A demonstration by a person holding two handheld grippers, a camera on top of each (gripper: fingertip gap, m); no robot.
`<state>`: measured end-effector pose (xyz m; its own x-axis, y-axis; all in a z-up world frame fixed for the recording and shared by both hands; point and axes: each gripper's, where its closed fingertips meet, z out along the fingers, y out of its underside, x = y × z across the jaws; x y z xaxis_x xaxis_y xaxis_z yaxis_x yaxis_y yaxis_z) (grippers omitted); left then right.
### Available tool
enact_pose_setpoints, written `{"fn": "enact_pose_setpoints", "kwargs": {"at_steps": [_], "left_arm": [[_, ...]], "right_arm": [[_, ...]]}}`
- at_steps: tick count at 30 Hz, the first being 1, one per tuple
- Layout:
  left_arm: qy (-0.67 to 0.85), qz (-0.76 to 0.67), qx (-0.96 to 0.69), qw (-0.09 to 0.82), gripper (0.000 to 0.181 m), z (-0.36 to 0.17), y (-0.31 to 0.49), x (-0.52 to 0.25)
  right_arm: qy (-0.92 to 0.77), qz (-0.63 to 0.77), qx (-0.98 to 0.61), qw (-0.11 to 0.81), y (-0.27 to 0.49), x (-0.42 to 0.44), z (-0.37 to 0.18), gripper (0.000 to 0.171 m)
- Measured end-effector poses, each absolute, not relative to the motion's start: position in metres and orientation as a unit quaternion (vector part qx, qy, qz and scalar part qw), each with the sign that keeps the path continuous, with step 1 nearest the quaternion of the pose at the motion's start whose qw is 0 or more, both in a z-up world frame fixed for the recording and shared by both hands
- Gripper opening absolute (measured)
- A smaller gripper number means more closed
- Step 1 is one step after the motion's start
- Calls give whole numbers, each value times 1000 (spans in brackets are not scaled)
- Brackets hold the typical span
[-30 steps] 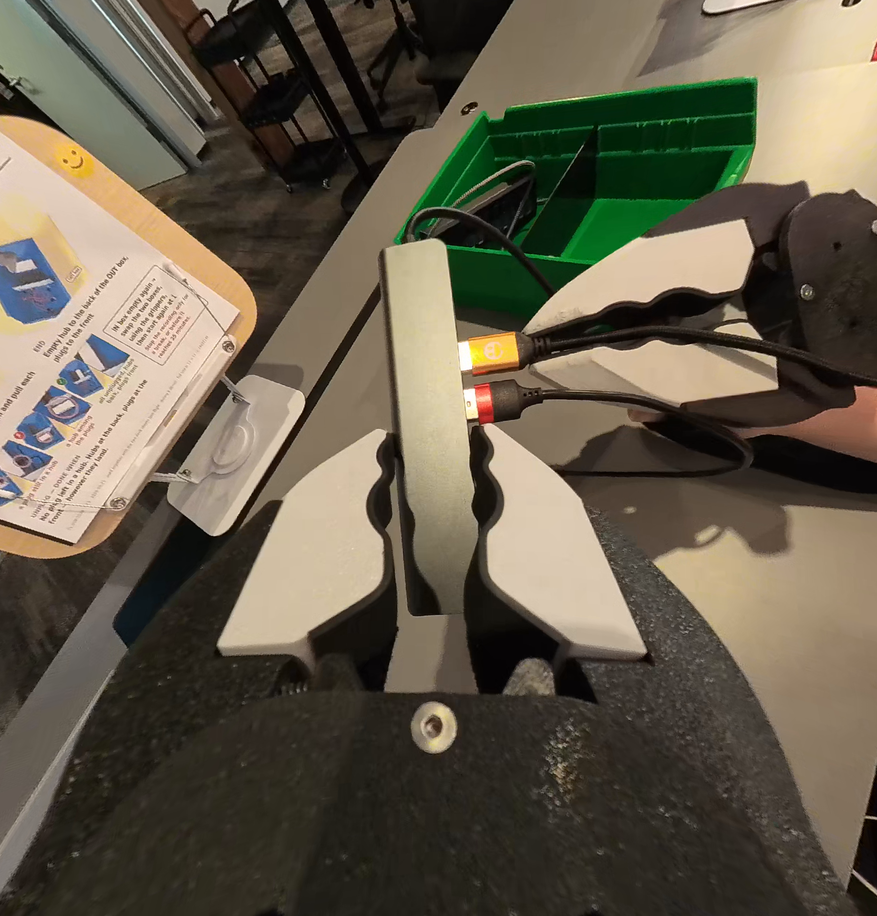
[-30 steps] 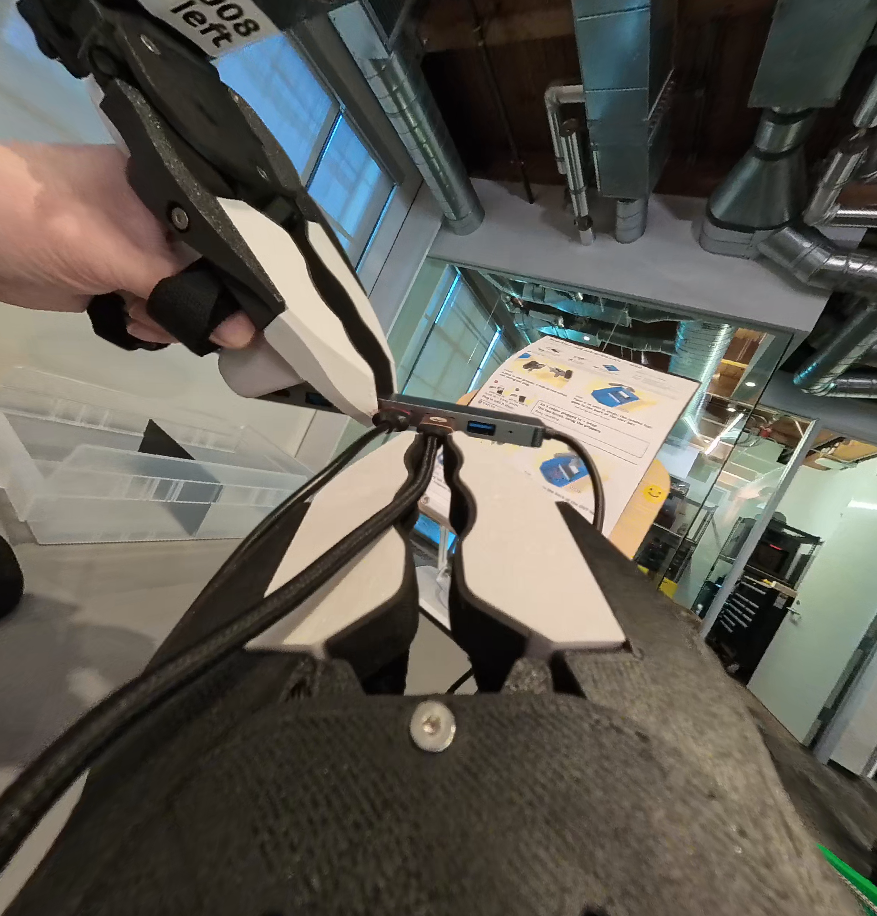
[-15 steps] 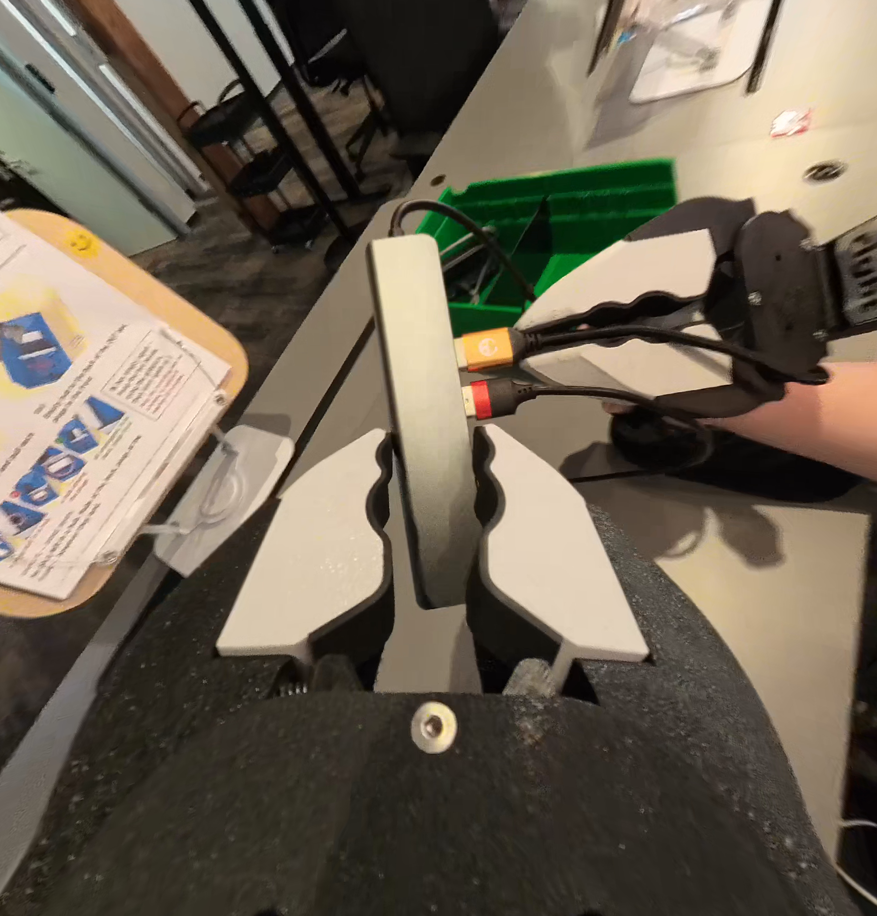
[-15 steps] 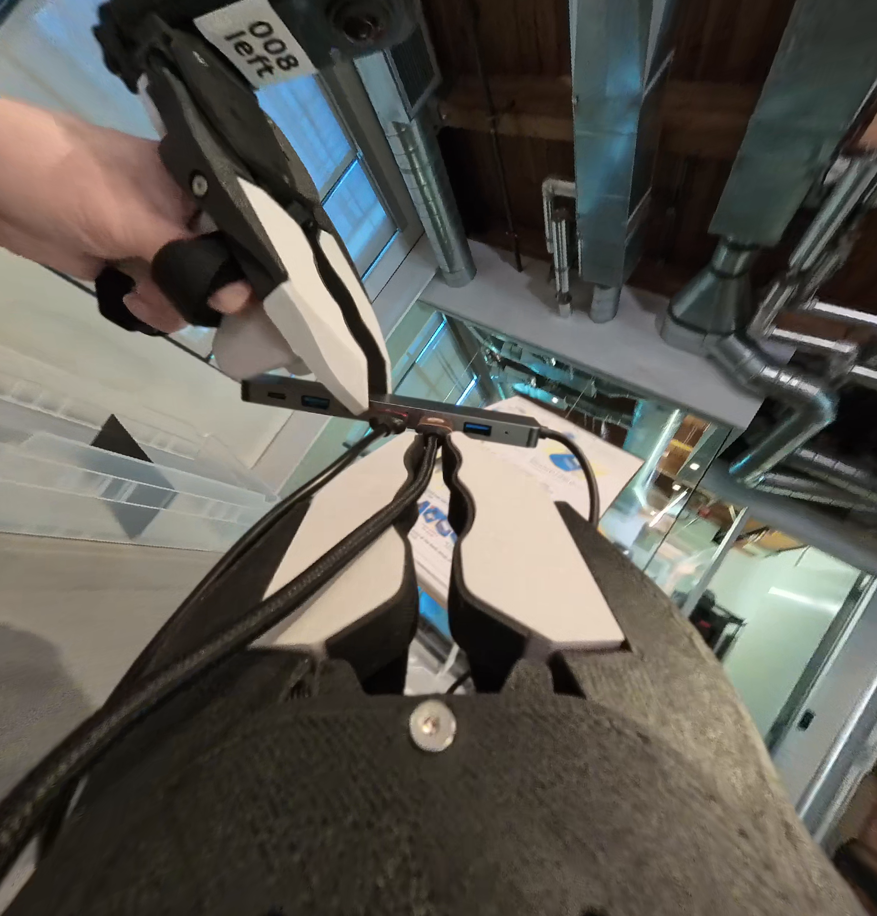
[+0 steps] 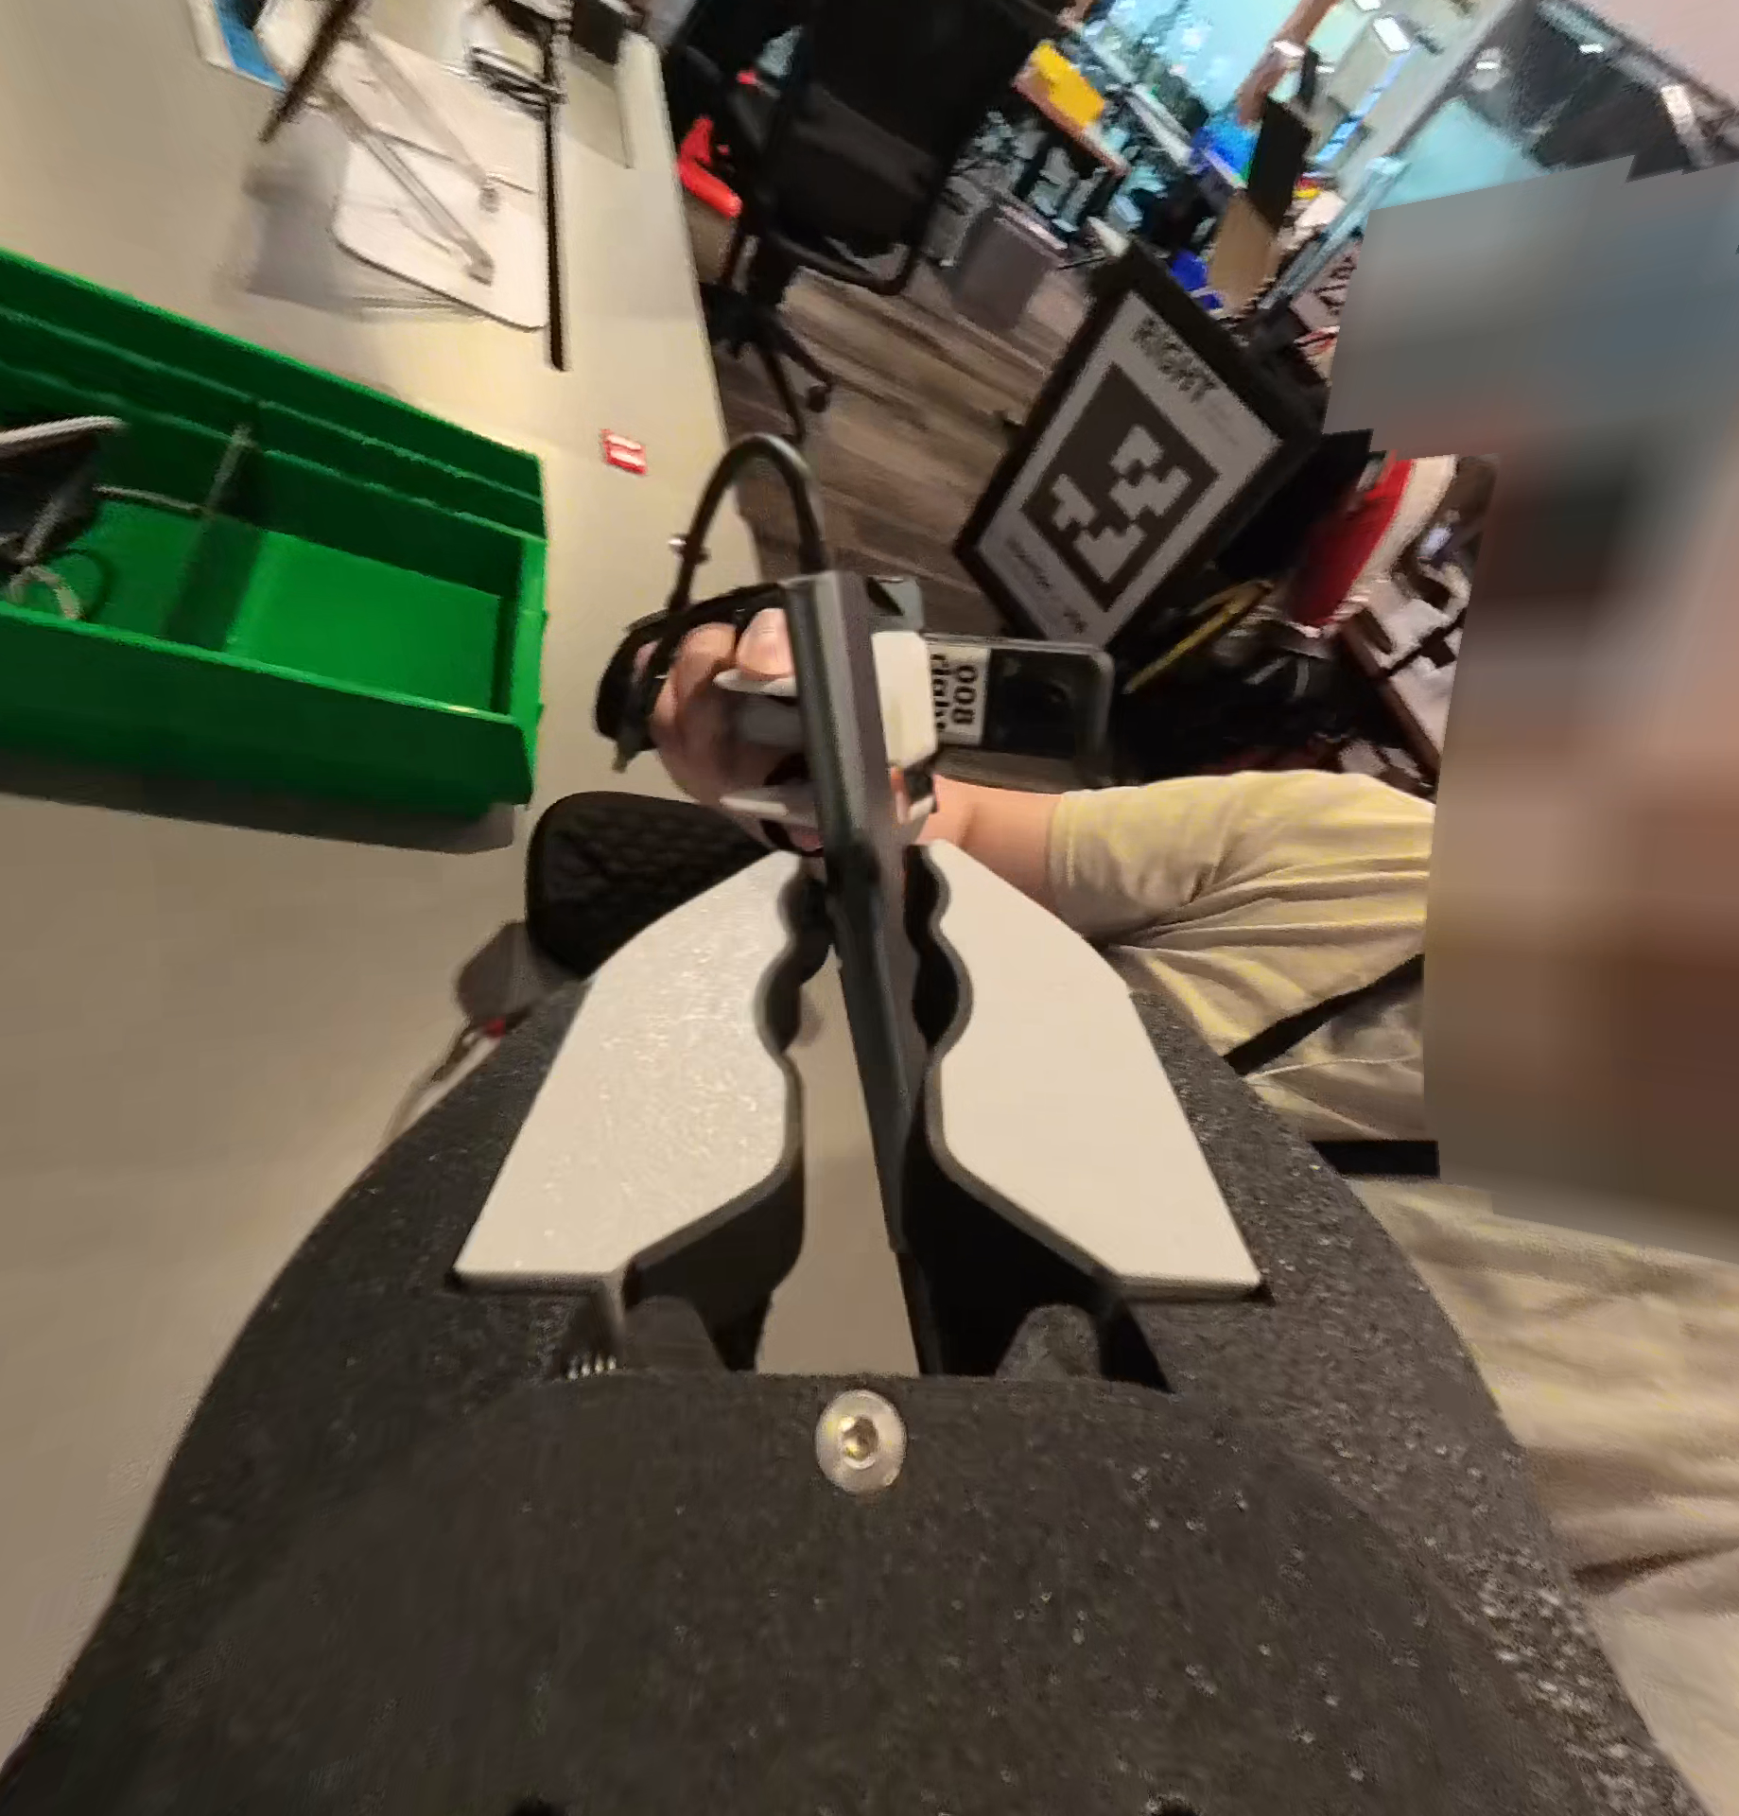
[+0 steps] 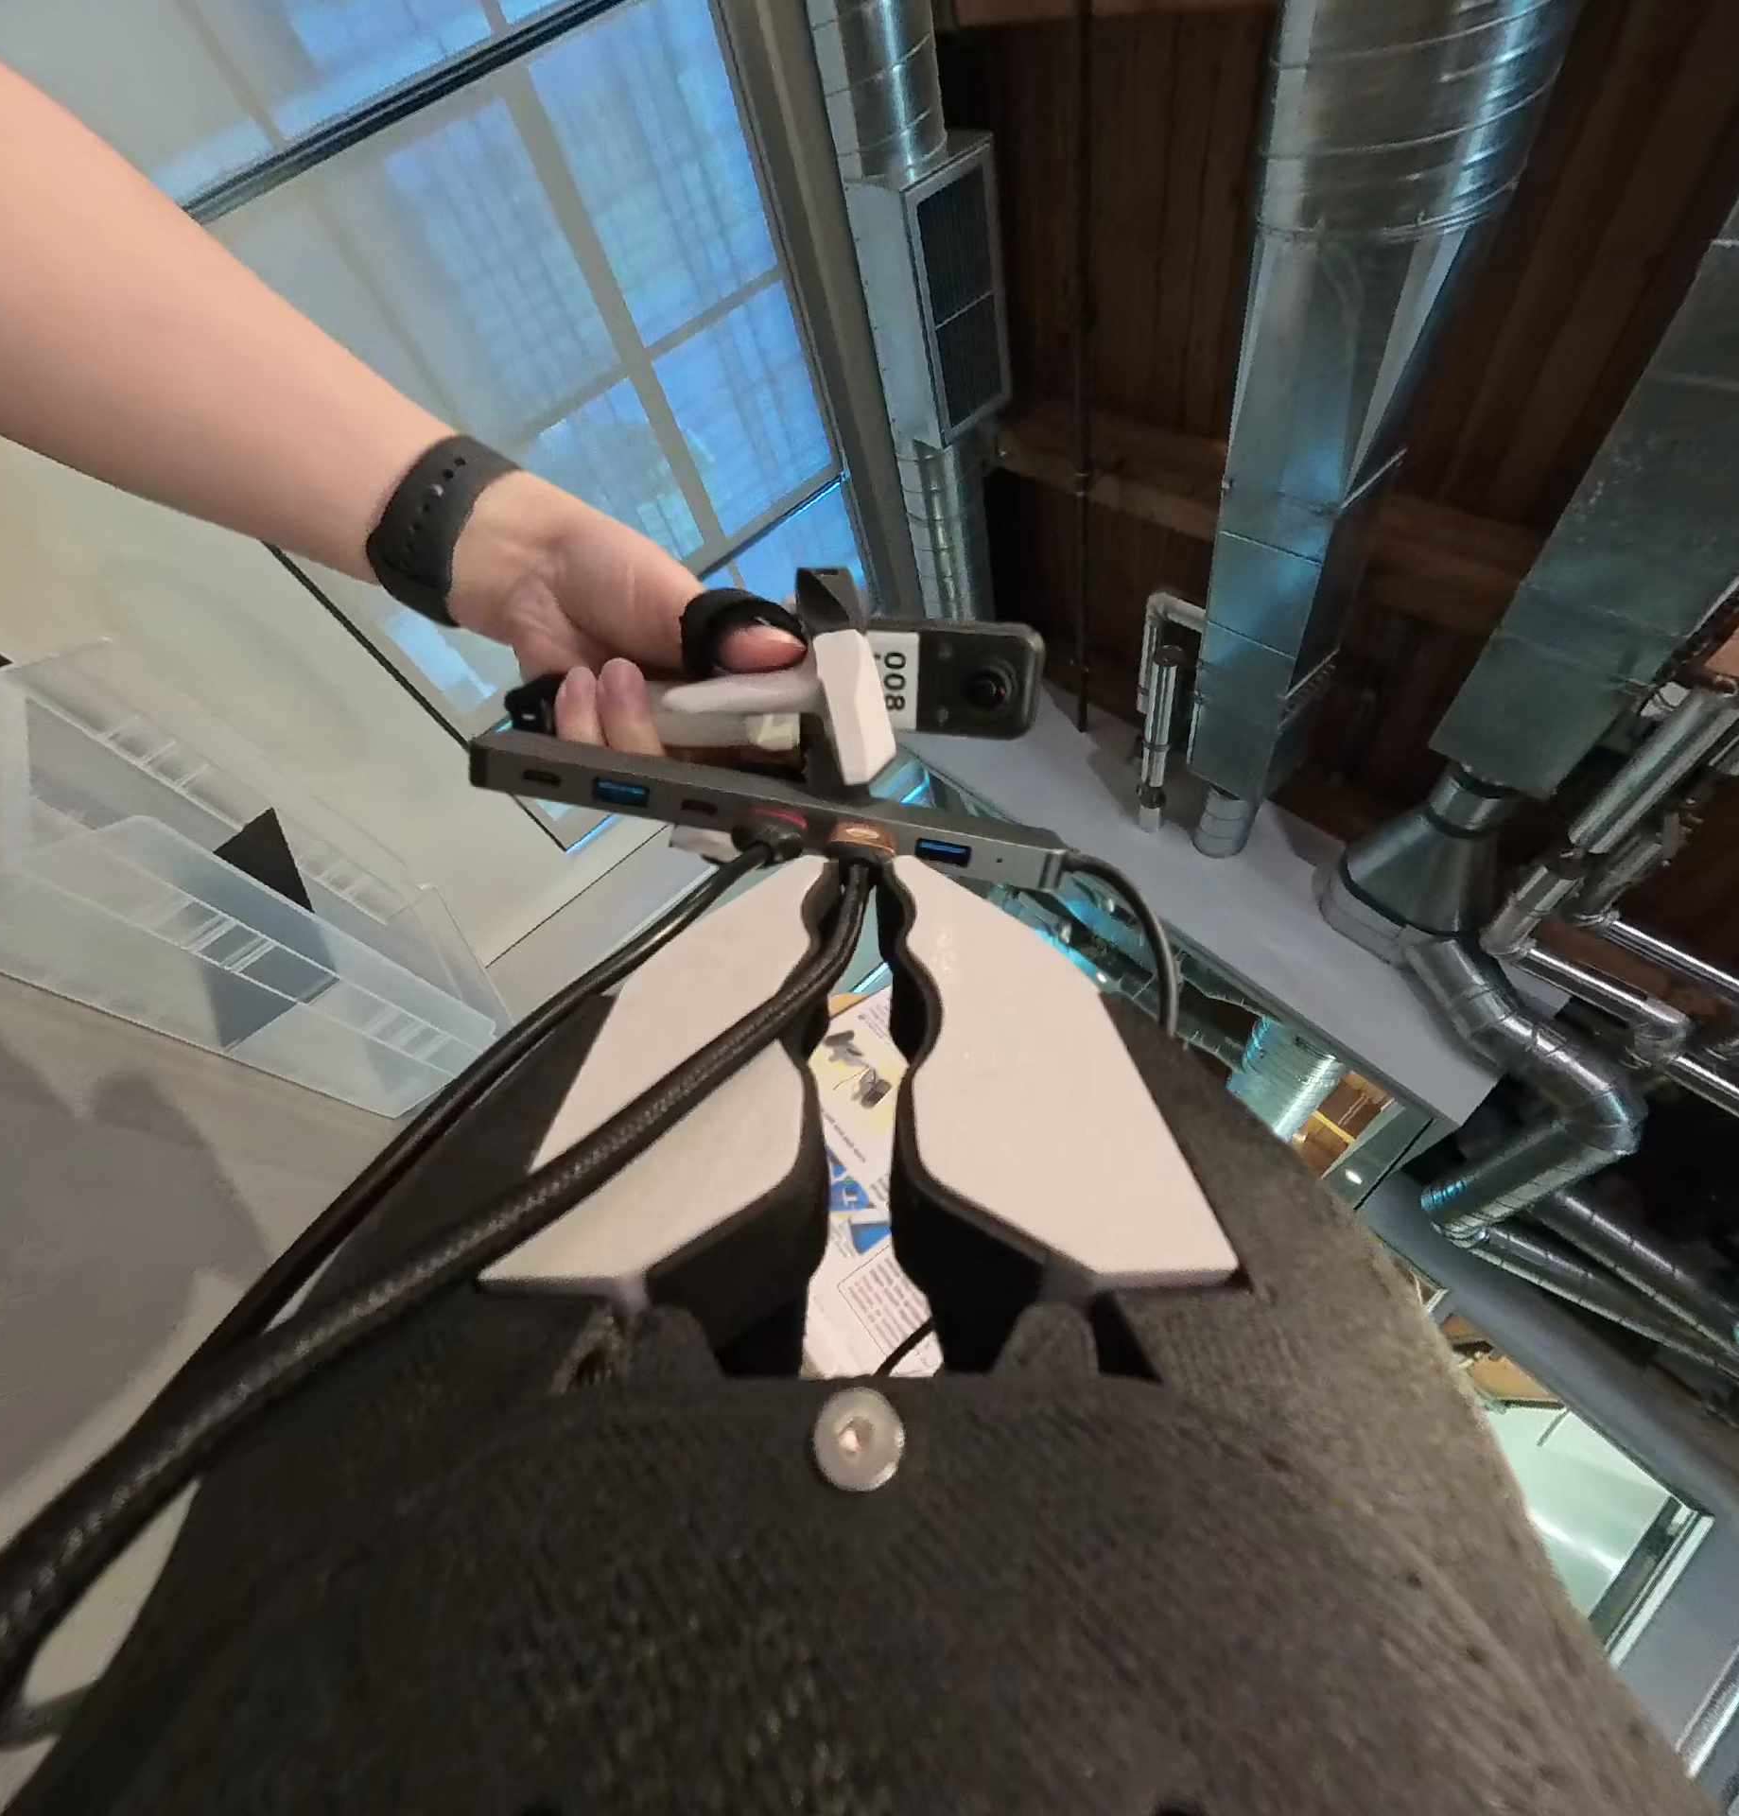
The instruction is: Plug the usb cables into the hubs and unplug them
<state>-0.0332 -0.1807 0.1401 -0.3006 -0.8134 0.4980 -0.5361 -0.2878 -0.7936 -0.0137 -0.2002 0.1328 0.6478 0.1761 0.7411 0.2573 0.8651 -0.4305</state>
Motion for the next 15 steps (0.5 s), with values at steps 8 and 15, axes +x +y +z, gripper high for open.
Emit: {"fn": "enact_pose_setpoints", "kwargs": {"at_steps": [8, 15], "left_arm": [[595, -581, -550, 80, 11, 143, -194, -28], [590, -580, -556, 87, 11, 141, -191, -27]], "right_arm": [[-413, 4, -238, 879, -206, -11, 135, 8], [-404, 7, -250, 880, -202, -11, 133, 8]]}}
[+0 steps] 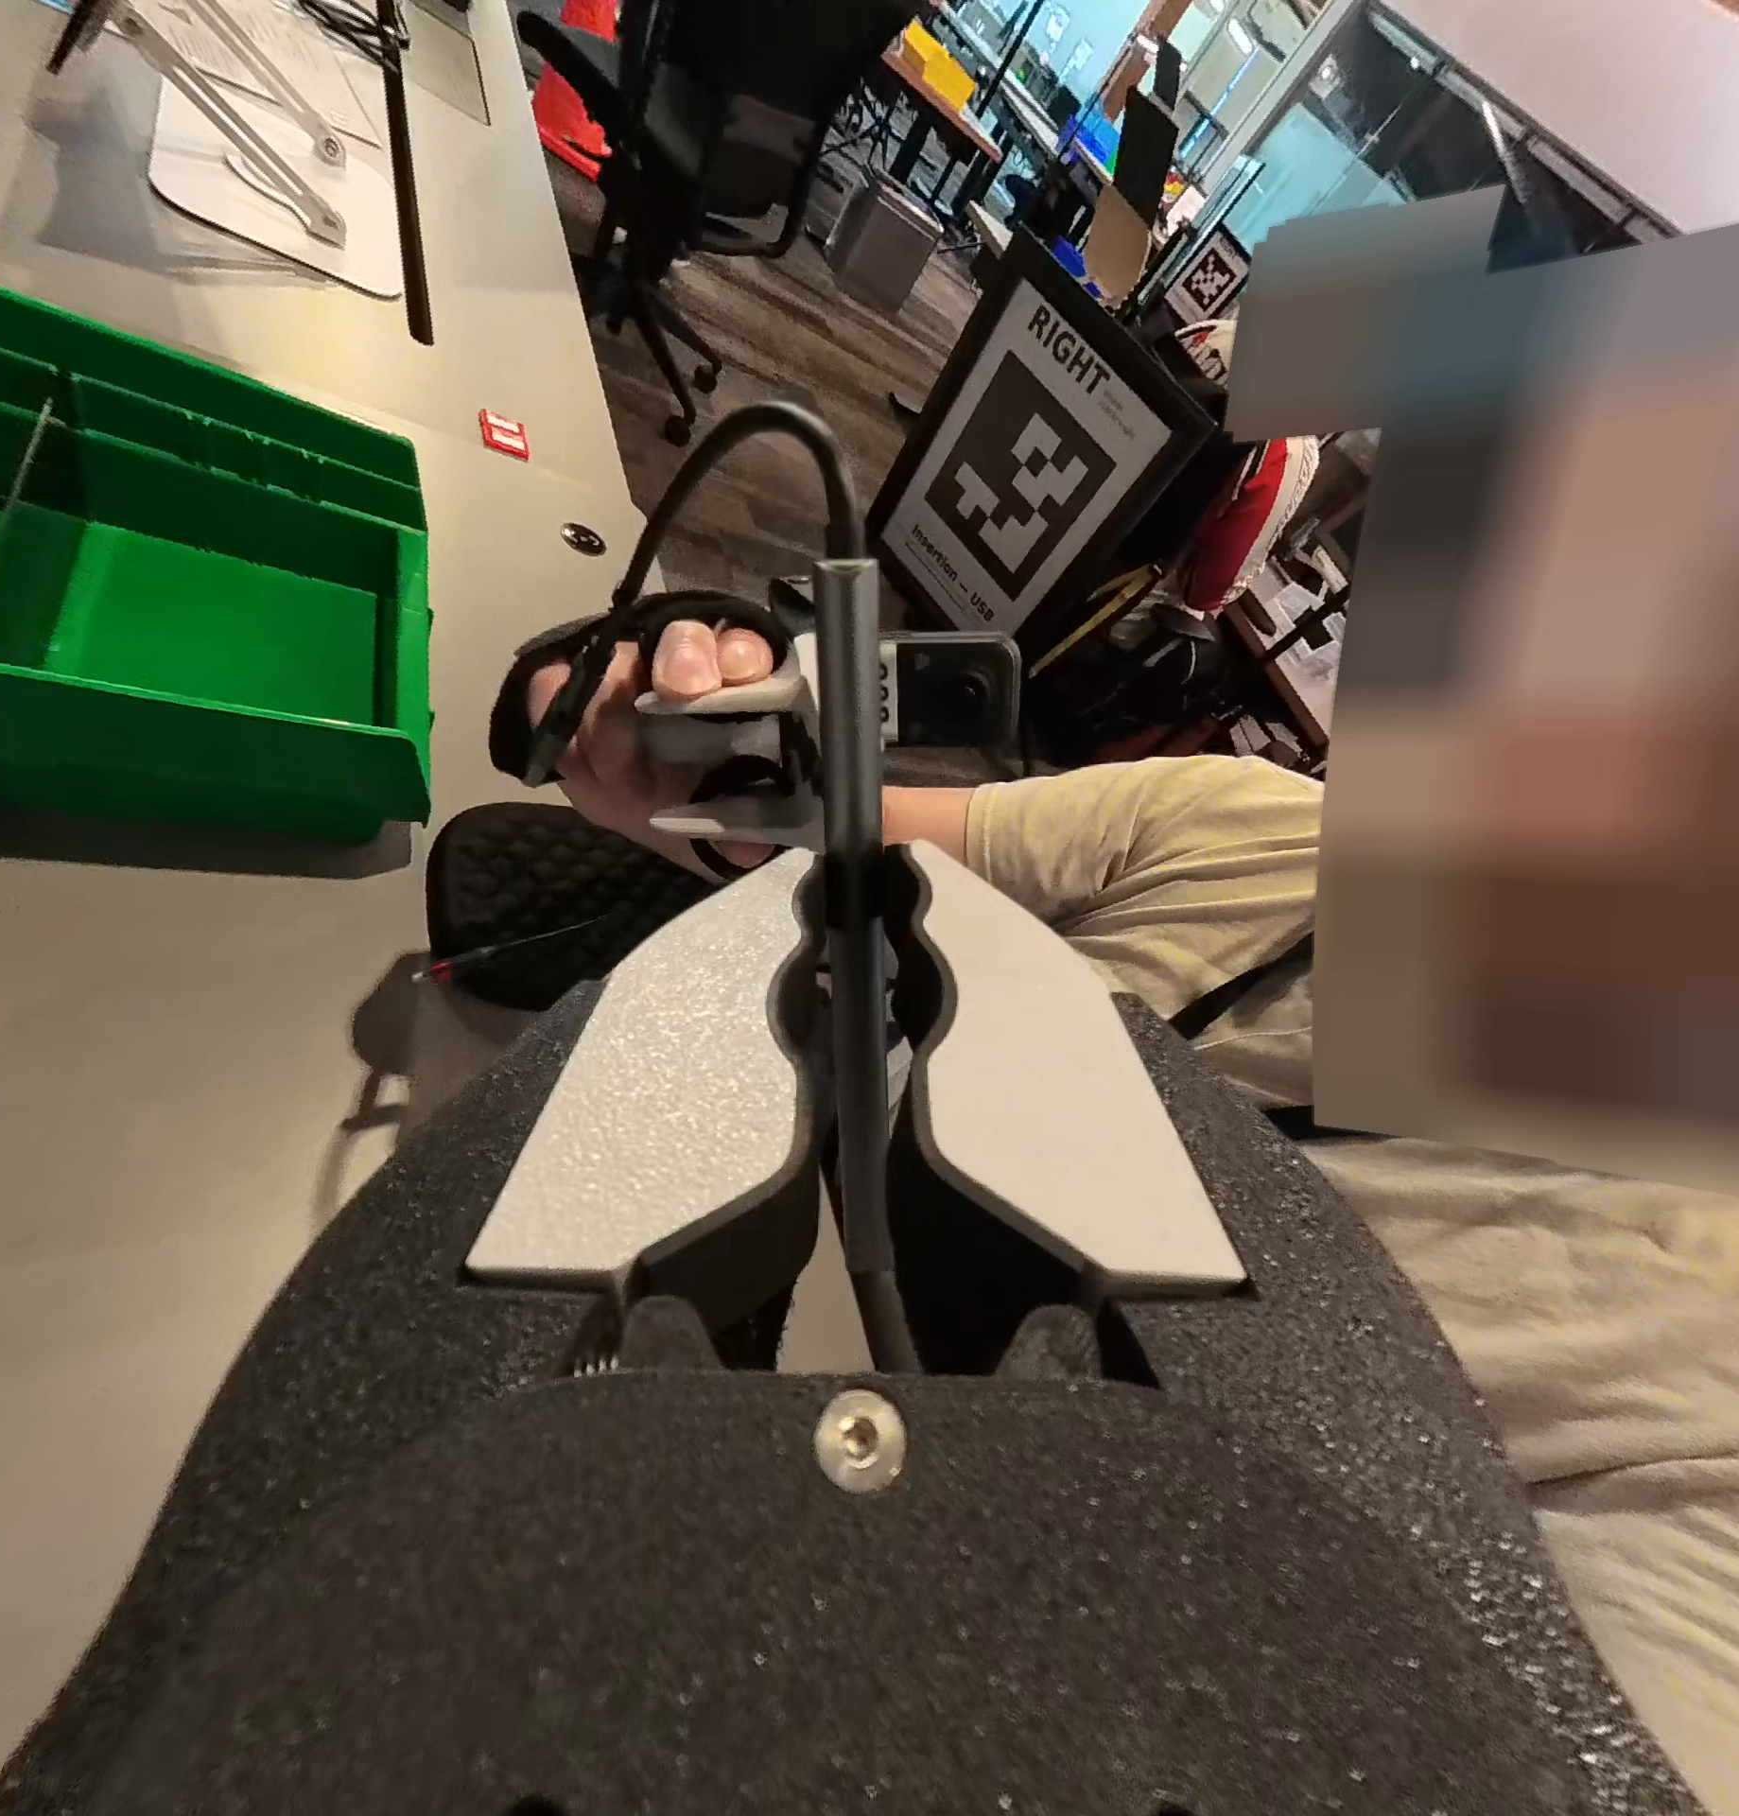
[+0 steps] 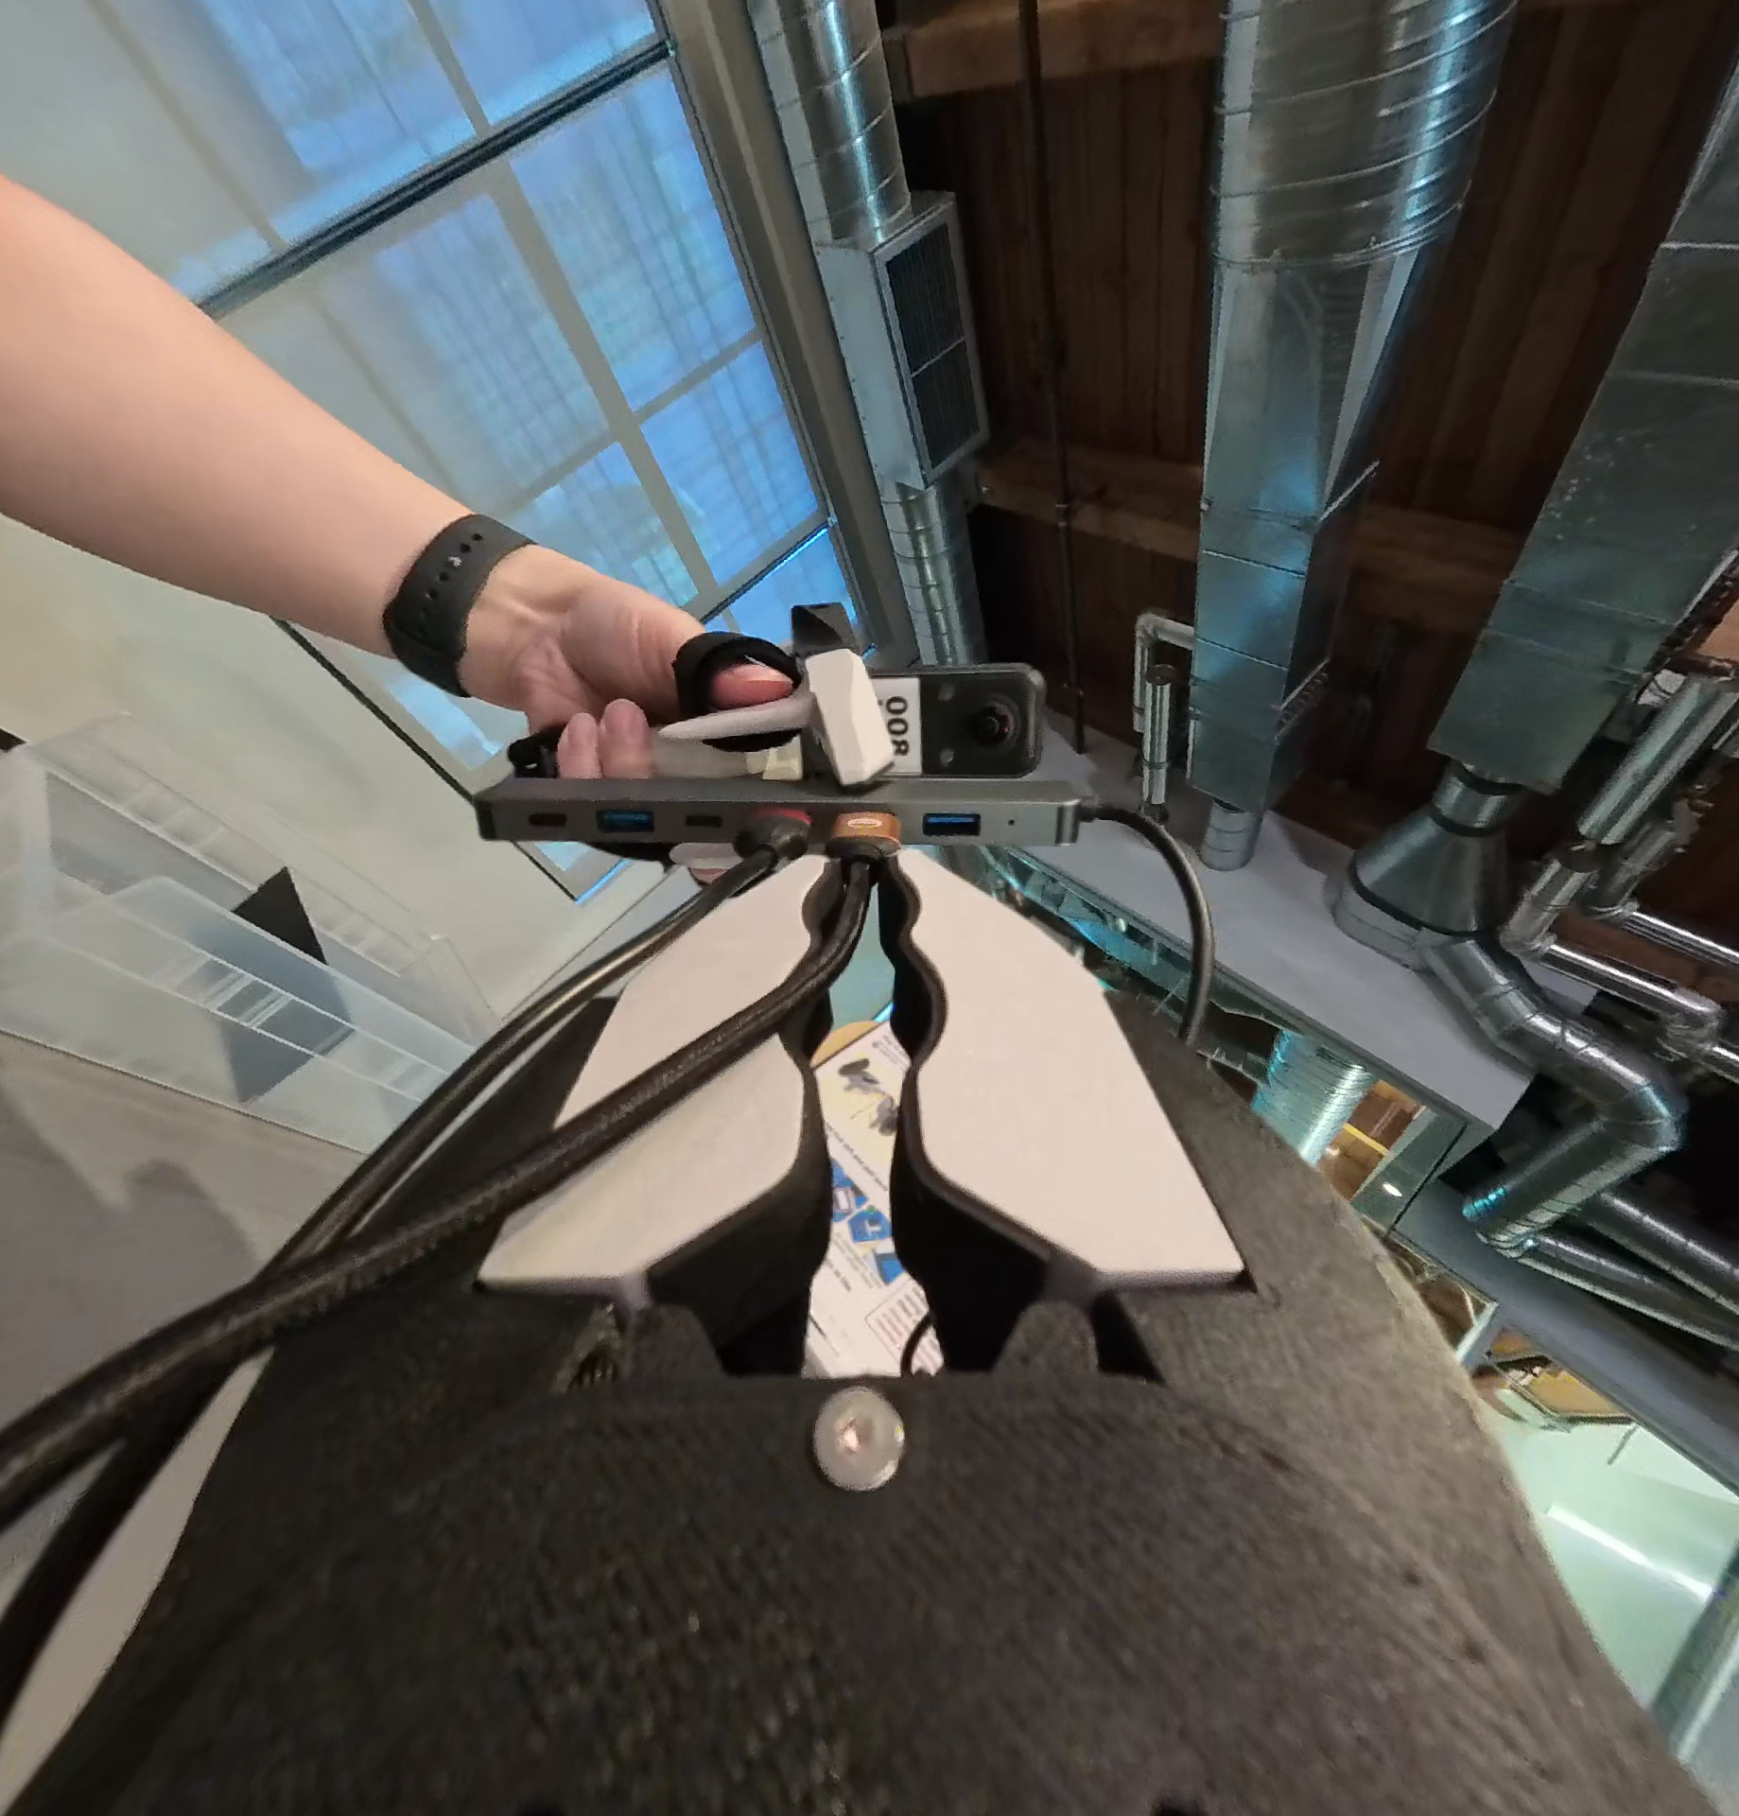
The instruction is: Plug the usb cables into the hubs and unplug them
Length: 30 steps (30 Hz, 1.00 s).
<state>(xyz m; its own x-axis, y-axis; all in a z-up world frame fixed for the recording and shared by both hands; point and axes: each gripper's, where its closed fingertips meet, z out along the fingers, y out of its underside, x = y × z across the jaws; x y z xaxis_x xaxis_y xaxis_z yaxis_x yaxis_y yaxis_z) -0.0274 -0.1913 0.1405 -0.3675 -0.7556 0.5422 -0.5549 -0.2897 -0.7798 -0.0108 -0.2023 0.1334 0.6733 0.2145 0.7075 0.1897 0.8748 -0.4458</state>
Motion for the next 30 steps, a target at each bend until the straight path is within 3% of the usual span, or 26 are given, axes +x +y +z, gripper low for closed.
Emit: {"fn": "enact_pose_setpoints", "kwargs": {"at_steps": [8, 10, 14, 16, 18, 22, 30], "left_arm": [[601, -539, -570, 154, 12, 140, -173, -11], [612, -471, -582, 255, 23, 145, -145, -6], [549, -190, -589, 562, 17, 188, -54, -28], [478, -32, -583, 656, 7, 220, -24, -54], [410, 39, -564, 716, 8, 252, -18, -68], [363, 33, -549, 752, 13, 278, -25, -68], [375, 59, -546, 747, 19, 273, -29, -62]], "right_arm": [[-365, 33, -285, 886, -187, 6, 131, 8], [-341, 48, -322, 882, -170, 18, 121, 7], [-311, 32, -381, 870, -146, 41, 102, 8], [-306, 31, -390, 868, -142, 45, 100, 8], [-301, 29, -396, 867, -139, 46, 100, 8], [-304, 24, -408, 860, -133, 42, 95, 8], [-315, 2, -407, 857, -137, 36, 94, 8]]}}
